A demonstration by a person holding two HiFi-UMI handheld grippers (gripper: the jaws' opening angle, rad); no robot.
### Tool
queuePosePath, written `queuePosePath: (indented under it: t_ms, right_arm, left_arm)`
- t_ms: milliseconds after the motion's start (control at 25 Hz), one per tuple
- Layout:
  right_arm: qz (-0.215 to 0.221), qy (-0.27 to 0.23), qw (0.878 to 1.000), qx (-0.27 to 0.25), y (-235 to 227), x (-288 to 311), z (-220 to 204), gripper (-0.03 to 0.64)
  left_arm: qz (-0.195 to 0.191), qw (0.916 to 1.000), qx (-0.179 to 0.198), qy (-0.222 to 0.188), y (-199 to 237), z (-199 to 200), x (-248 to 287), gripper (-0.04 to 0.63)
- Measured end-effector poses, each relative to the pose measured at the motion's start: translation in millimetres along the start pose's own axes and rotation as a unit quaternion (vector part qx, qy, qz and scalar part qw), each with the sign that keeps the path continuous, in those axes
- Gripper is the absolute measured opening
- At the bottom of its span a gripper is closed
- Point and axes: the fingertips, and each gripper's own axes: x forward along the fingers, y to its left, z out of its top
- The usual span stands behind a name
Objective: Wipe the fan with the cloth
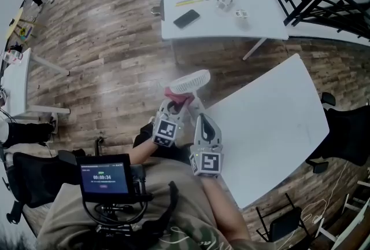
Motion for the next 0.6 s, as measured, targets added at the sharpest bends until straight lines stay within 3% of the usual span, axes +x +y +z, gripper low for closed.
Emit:
queuePosePath:
  t_ms: [160,360,600]
  right_arm:
    - [0.001,0.002,1.000,0.002,2.5,3.2,6.3,0.005]
    - [0.002,0.010,1.000,0.010,6.5,-1.8,9.4,0.005]
    - [-0.008,0.008,1.000,0.021,-4.6,-11.0,28.0,0.005]
  left_arm:
    - [-0.008,0.9993,0.032,-0.018,-4.9,17.6,-12.8,0.071]
    - [-0.006,0.9998,0.010,-0.018,-13.1,35.1,-24.7,0.071]
    - [-0.017,0.9994,0.027,-0.012,-15.8,55.2,-28.5,0.070]
